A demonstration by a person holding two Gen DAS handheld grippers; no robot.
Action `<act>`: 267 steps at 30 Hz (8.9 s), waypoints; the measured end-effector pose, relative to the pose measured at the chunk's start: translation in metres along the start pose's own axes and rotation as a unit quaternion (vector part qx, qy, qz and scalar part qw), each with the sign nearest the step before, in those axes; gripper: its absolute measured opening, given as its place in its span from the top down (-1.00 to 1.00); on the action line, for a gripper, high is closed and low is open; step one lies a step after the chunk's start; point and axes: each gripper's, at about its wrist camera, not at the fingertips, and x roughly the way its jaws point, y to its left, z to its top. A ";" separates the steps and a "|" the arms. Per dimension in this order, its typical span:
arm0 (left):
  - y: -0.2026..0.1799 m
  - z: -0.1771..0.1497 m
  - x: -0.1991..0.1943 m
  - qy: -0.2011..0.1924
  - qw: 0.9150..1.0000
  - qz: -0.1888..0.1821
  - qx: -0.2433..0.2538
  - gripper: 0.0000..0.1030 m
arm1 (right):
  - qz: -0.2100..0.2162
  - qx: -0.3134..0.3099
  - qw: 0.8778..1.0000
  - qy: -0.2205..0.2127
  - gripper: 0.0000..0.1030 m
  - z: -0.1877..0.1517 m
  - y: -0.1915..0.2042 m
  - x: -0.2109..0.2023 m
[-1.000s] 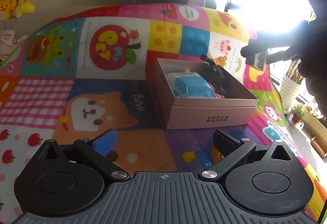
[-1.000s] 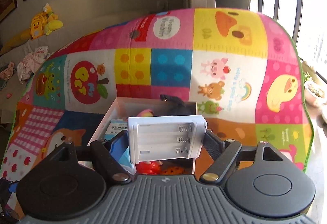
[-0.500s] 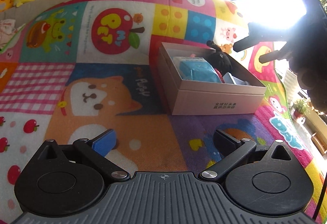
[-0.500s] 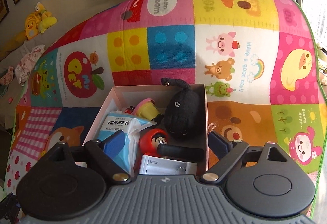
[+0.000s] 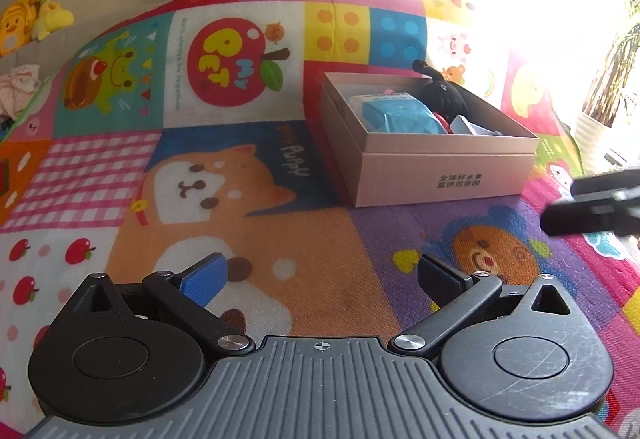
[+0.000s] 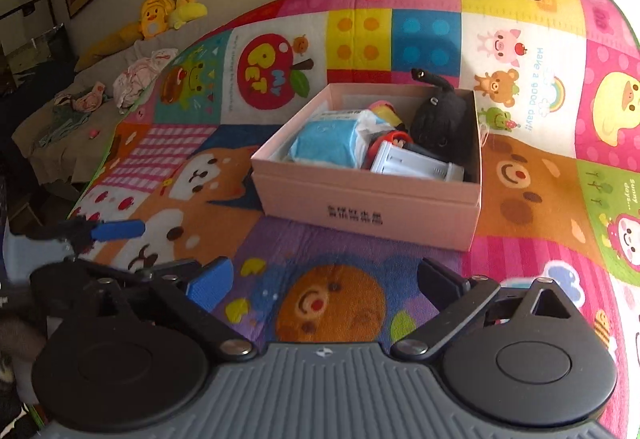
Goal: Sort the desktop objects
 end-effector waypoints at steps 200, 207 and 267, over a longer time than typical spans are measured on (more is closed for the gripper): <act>-0.014 -0.009 0.039 0.032 0.998 0.055 -0.025 -1.00 | -0.139 0.014 0.990 -0.012 -1.00 -0.036 -0.002 0.056; -0.015 -0.009 0.038 0.031 0.998 0.055 -0.024 -1.00 | -0.140 0.014 0.990 -0.012 -1.00 -0.036 -0.002 0.056; -0.014 -0.009 0.032 0.053 0.998 0.041 -0.019 -1.00 | -0.140 0.014 0.990 -0.012 -1.00 -0.037 -0.002 0.057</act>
